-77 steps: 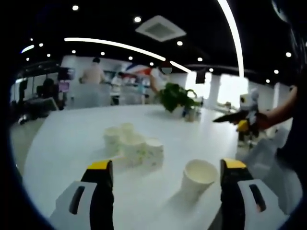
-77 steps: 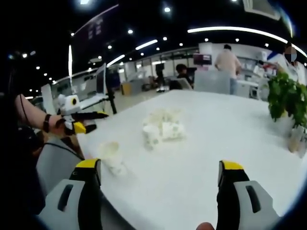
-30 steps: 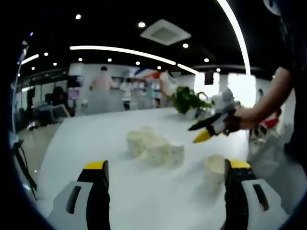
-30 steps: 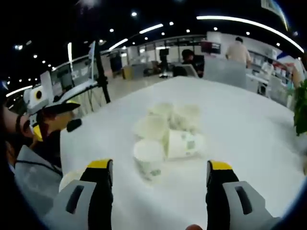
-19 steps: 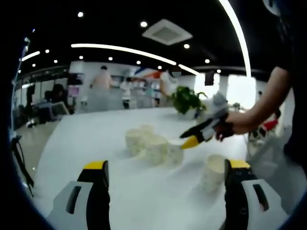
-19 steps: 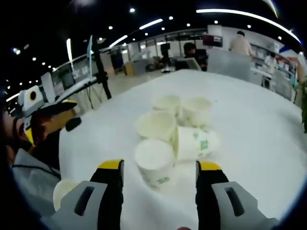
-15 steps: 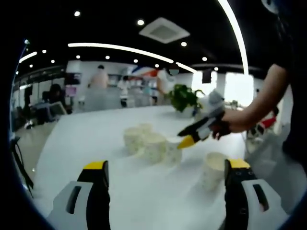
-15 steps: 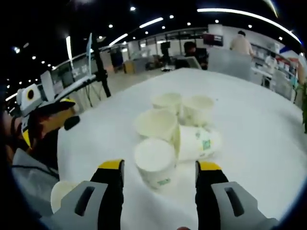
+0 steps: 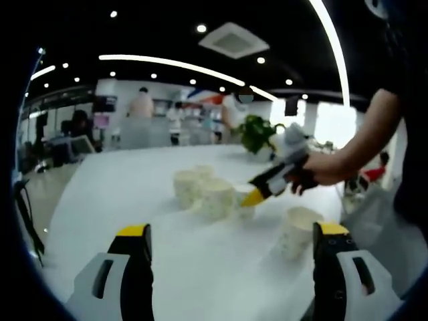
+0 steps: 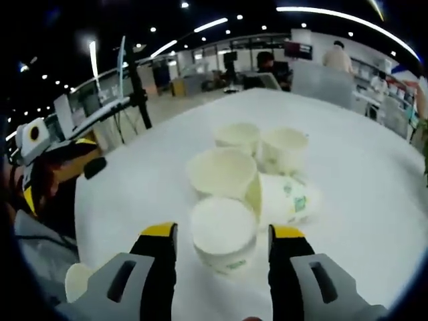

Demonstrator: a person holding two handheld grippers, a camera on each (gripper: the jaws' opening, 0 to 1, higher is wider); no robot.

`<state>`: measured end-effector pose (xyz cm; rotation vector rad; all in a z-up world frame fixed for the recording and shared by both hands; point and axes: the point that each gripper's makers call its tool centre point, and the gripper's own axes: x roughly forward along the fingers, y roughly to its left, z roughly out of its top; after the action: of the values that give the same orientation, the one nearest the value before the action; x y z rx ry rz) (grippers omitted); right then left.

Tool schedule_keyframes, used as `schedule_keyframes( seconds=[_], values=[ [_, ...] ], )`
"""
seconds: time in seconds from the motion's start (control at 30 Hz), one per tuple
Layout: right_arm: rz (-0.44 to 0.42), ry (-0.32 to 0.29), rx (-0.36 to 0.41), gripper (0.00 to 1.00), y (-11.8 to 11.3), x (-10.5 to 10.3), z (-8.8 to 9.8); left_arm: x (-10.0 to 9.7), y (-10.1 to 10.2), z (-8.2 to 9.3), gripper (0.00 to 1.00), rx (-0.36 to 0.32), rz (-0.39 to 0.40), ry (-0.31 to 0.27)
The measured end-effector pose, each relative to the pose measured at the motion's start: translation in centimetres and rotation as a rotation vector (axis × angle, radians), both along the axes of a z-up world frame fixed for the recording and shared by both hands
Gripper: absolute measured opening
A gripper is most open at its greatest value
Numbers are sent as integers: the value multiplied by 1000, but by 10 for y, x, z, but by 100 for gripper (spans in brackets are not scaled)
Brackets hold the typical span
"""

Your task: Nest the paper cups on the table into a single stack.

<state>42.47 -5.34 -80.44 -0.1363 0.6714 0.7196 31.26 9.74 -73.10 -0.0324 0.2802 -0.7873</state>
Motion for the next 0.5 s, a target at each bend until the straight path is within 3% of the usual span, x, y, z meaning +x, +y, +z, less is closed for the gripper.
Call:
schedule_keyframes(
  seconds=[0.27,0.5],
  values=[
    [9,10,-13,38,-4,5,-5,2,-1,-1,98,-1,-9,4],
    [19,8,-3,37,-8,0,-4,3,-5,-2,98,-1,-17,3]
  ],
)
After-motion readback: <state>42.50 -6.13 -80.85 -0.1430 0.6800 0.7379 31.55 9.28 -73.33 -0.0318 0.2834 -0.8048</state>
